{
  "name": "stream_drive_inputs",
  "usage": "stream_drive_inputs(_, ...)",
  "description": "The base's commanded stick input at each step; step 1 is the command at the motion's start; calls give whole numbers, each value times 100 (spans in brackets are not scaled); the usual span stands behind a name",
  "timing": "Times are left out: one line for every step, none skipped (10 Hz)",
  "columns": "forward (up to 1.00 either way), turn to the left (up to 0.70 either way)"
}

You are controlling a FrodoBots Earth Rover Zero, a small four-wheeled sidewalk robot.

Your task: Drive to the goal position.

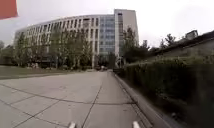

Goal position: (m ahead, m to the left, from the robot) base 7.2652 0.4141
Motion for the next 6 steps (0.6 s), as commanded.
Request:
stream_drive_inputs(45, 0)
stream_drive_inputs(45, 0)
stream_drive_inputs(45, 0)
stream_drive_inputs(45, 0)
stream_drive_inputs(45, 0)
stream_drive_inputs(45, 0)
